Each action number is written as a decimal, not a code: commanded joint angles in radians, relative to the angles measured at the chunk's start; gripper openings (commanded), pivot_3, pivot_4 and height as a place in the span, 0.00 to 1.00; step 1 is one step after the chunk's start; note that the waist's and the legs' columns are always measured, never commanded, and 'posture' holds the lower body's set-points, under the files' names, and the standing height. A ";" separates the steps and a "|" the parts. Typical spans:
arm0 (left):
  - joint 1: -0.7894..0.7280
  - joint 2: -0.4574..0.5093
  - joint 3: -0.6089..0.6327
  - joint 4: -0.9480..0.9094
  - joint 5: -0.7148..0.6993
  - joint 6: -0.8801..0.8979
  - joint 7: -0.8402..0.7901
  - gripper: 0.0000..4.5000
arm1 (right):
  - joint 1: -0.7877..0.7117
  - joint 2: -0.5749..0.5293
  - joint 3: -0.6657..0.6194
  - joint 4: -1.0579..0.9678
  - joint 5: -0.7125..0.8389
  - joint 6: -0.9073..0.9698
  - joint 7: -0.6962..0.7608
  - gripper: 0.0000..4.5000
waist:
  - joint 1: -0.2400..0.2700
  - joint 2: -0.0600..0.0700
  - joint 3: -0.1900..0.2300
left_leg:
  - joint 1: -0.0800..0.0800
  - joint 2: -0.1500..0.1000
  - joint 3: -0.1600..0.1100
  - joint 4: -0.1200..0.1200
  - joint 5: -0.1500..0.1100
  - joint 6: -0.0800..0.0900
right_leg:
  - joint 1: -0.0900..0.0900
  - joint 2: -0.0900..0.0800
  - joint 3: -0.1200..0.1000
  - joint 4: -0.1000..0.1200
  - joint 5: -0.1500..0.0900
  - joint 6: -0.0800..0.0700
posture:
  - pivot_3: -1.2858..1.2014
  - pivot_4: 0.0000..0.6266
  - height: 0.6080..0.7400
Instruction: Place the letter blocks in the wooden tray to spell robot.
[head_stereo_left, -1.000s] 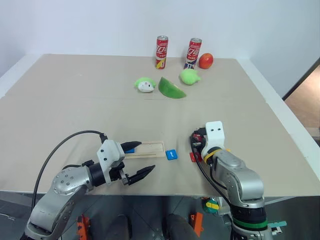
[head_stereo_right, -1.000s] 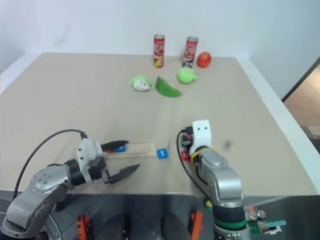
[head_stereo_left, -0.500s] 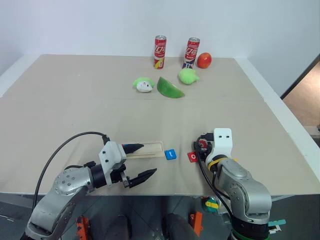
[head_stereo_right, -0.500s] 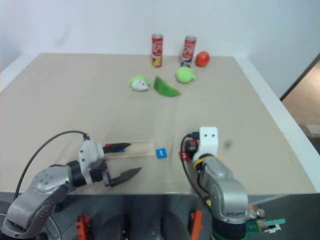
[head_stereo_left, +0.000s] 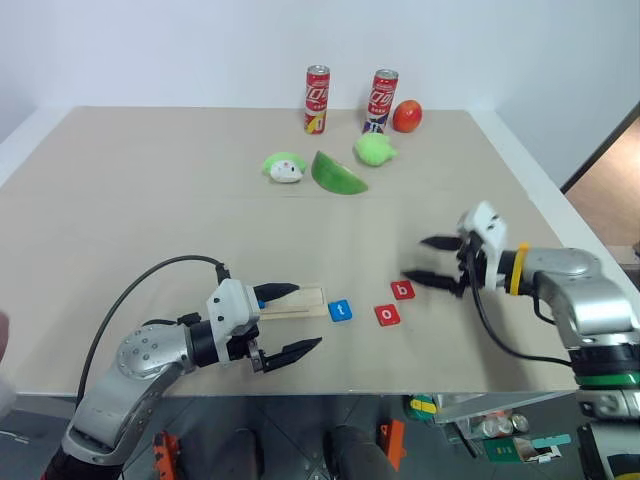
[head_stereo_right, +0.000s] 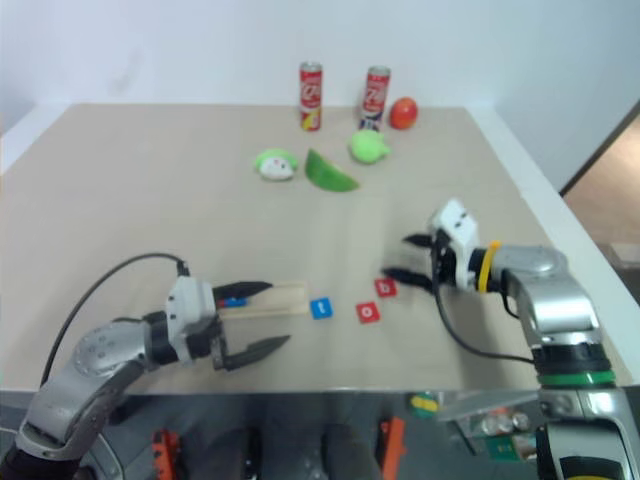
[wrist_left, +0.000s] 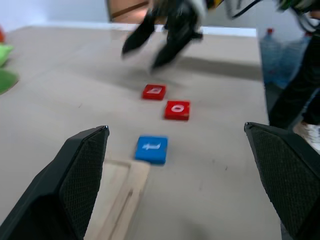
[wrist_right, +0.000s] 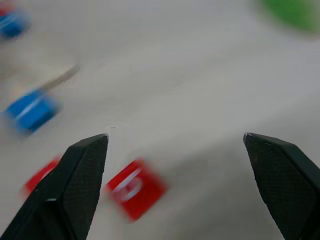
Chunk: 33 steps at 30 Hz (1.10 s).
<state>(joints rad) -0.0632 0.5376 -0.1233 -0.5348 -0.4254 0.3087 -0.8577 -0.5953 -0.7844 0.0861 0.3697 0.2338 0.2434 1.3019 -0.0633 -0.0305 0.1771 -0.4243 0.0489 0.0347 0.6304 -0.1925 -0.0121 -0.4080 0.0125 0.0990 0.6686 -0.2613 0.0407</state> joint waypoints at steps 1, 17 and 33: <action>-0.004 0.011 0.005 -0.007 0.004 -0.021 -0.007 1.00 | -0.136 -0.010 0.054 0.240 -0.083 -0.281 0.162 0.99 | -0.001 0.003 0.002 | 0.000 0.000 0.000 0.000 0.000 0.000 | 0.000 0.000 0.000 0.000 0.000 0.000 | 0.52 0.24 1.00; -0.007 0.030 0.025 -0.069 -0.005 0.039 0.046 1.00 | -0.215 0.101 0.069 0.582 -0.142 -0.509 0.222 0.94 | -0.001 0.003 0.003 | 0.001 -0.001 0.000 0.003 0.000 -0.002 | 0.003 -0.002 0.001 0.000 0.006 -0.003 | 0.52 0.24 1.00; -0.012 0.036 0.009 -0.063 -0.022 0.058 0.040 1.00 | 0.033 0.084 0.013 0.131 -0.106 -0.206 0.045 0.94 | 0.000 0.003 0.002 | 0.002 0.000 -0.001 0.006 0.001 -0.002 | 0.004 -0.001 0.001 0.002 0.006 -0.002 | 0.52 0.24 1.00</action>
<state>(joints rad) -0.0667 0.5688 -0.1186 -0.5679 -0.4339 0.3716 -0.8122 -0.6627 -0.6798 0.1025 0.6451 0.1311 -0.0058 1.3856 -0.0635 -0.0278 0.1791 -0.4223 0.0486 0.0343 0.6361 -0.1913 -0.0142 -0.4042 0.0115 0.1002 0.6704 -0.2550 0.0395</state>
